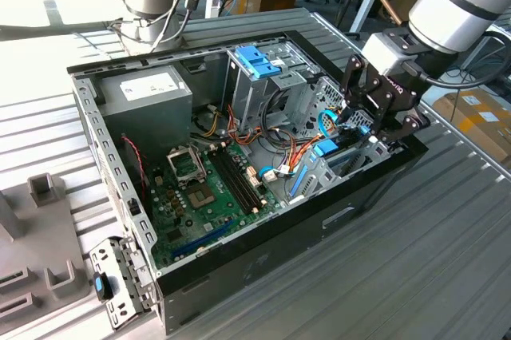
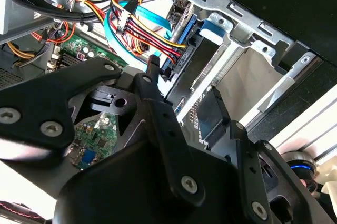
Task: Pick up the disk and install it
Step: 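Insert the second disk wire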
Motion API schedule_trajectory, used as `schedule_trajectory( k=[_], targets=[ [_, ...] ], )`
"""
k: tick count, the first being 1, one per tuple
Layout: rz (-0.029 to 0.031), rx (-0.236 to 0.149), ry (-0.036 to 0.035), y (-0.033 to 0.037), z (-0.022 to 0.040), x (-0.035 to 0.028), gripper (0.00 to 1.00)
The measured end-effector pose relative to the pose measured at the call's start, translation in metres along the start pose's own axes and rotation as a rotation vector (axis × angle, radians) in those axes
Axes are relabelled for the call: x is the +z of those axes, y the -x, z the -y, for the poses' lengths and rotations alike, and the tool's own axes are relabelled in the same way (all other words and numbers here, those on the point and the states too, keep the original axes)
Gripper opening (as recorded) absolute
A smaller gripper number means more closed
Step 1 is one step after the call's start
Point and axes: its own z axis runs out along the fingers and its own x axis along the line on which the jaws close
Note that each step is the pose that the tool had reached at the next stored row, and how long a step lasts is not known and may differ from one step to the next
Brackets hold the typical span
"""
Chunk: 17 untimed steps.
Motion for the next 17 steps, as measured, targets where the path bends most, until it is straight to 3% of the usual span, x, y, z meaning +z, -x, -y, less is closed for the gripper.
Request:
schedule_trajectory(
  k=[3, 7, 9, 10, 17],
  targets=[
    [0.0000, 0.000, 0.0000, 0.0000, 0.0000, 0.0001, 0.48],
    [-0.0001, 0.000, 0.0000, 0.0000, 0.0000, 0.0001, 0.24],
    [0.0000, 0.000, 0.0000, 0.0000, 0.0000, 0.0002, 0.24],
    [0.0000, 0.000, 0.0000, 0.0000, 0.0000, 0.0002, 0.17],
    [0.0003, 0.000, -0.0002, 0.0003, -0.0010, -0.0019, 0.17]
  ],
)
